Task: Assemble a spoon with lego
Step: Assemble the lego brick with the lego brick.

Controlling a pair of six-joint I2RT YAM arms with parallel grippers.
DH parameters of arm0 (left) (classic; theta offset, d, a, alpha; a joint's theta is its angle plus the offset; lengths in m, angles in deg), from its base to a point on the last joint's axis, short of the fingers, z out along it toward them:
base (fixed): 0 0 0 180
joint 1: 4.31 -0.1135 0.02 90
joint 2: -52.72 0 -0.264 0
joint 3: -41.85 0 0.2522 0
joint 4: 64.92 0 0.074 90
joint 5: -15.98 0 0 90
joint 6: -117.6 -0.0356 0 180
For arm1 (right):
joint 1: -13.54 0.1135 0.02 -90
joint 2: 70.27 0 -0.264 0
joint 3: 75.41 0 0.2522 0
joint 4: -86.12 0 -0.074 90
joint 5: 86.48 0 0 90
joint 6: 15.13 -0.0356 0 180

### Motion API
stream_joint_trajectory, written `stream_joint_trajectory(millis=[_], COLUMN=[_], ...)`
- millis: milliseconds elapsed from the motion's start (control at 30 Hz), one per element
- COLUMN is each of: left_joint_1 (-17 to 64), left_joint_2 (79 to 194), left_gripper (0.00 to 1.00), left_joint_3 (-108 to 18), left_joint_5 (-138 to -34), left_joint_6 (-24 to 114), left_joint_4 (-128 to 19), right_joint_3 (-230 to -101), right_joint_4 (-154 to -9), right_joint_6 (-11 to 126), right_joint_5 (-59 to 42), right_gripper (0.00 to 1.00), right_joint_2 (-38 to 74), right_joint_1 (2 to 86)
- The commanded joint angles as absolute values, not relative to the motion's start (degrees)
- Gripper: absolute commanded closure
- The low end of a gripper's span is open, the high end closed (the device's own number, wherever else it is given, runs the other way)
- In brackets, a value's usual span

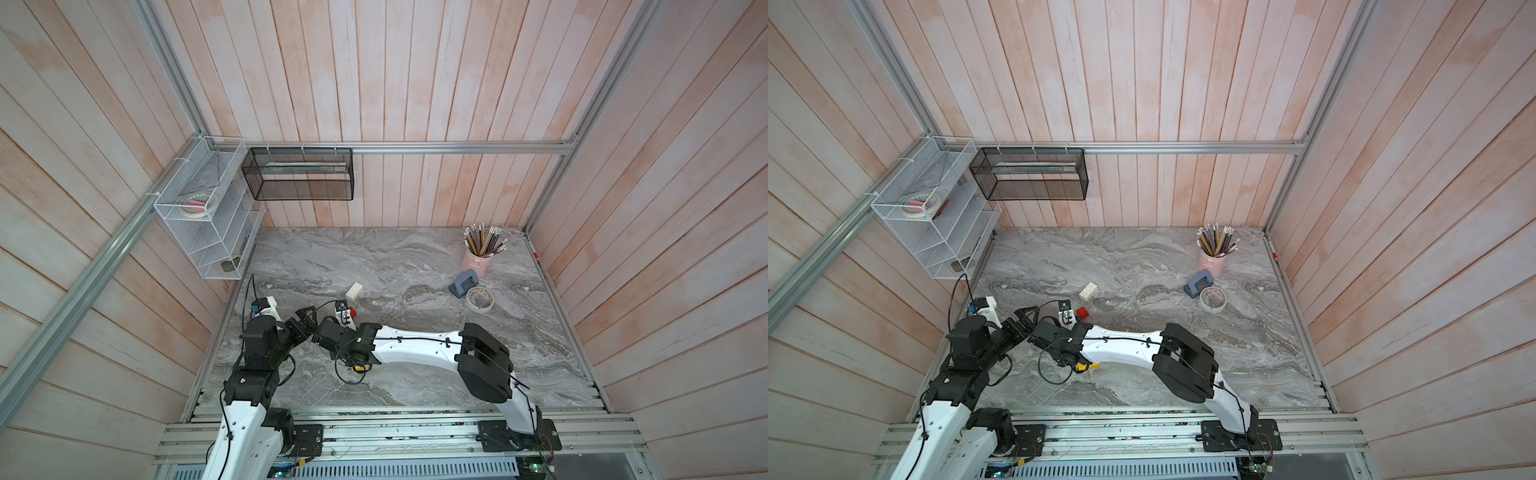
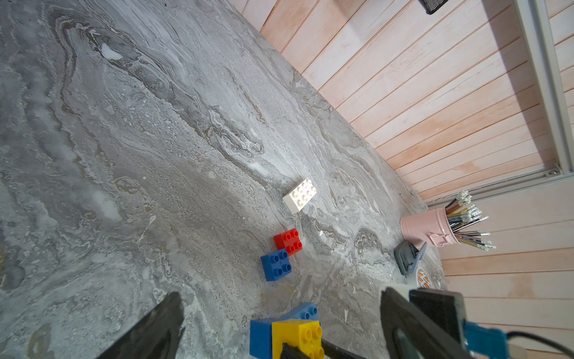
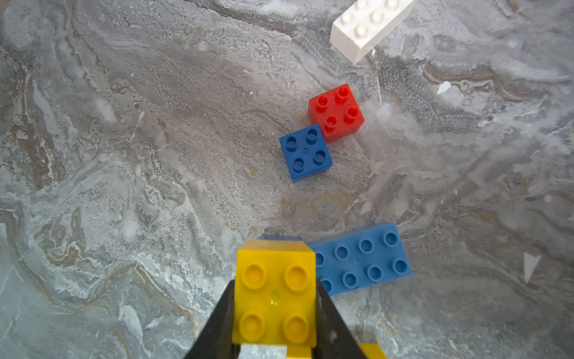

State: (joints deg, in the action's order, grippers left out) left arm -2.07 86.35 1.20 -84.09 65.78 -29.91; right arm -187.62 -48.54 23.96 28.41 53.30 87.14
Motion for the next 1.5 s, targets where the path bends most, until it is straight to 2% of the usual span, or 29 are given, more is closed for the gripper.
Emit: stream_joint_trajectory(millis=[0, 433, 967, 1200, 1467], left_joint_1=[-2.29, -2.28, -2.29, -2.29, -2.29], left_joint_2=[85.83, 85.48, 85.46, 85.76, 86.5], left_gripper=[0.0, 0.0, 0.0, 0.0, 0.0], left_joint_3=[1.75, 1.81, 1.9, 1.9, 1.81], left_joint_5=[-84.57, -84.9, -85.07, -84.86, -84.72], left_joint_6=[65.57, 65.66, 65.53, 65.47, 65.22], left_joint_4=[-29.98, -30.02, -30.24, -30.23, -30.51], right_joint_3=[-188.17, -191.86, -181.56, -180.42, -185.49], right_joint_4=[-43.65, -37.07, -47.92, -45.55, -36.6], right_joint_6=[23.53, 22.23, 25.57, 26.56, 24.96], right_joint_5=[27.68, 31.67, 27.81, 27.33, 29.68], right_gripper=[1.0, 1.0, 1.0, 1.0, 1.0], right_joint_2=[56.71, 60.64, 56.11, 55.64, 57.8], right_joint_1=[87.74, 88.92, 88.27, 88.41, 88.69])
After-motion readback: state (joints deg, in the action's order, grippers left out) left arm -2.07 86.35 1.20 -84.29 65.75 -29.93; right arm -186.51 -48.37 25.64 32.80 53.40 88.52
